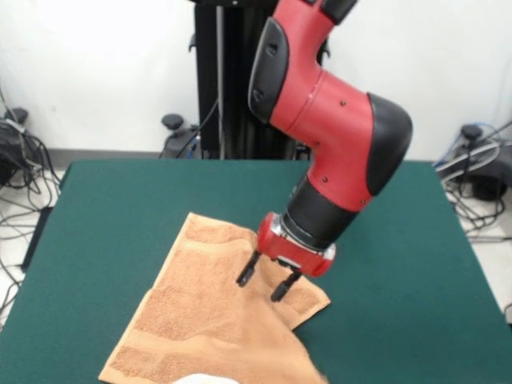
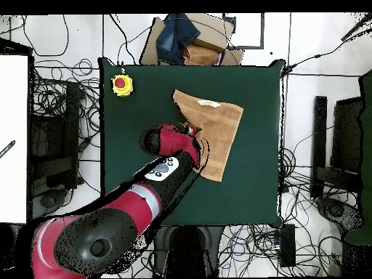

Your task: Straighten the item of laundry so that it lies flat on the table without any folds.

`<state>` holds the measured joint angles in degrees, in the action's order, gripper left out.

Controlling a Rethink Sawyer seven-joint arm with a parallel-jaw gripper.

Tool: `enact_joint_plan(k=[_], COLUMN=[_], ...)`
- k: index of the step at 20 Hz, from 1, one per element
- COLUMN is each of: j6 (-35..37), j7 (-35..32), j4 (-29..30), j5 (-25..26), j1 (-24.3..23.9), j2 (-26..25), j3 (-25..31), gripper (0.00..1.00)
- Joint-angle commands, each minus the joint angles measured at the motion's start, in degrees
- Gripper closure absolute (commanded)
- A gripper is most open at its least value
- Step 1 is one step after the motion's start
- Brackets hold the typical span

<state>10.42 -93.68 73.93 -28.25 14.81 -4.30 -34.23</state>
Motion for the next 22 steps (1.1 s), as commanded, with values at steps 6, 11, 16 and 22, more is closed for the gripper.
enact_joint_plan(k=[6, 11, 16, 22], j6=[-3.3, -3.6, -3.3, -4.6], j7=[-11.2, -10.0, -10.6, -11.0], j4=[5.6, 5.8, 5.6, 4.3], j5=[1.6, 2.4, 1.8, 1.4], j1=[-0.7, -1.9, -1.1, -1.0], j2=[-0.8, -0.1, -0.4, -2.0], j3=[10.0, 11.0, 10.5, 10.5], gripper=[0.0, 0.0, 0.0, 0.0])
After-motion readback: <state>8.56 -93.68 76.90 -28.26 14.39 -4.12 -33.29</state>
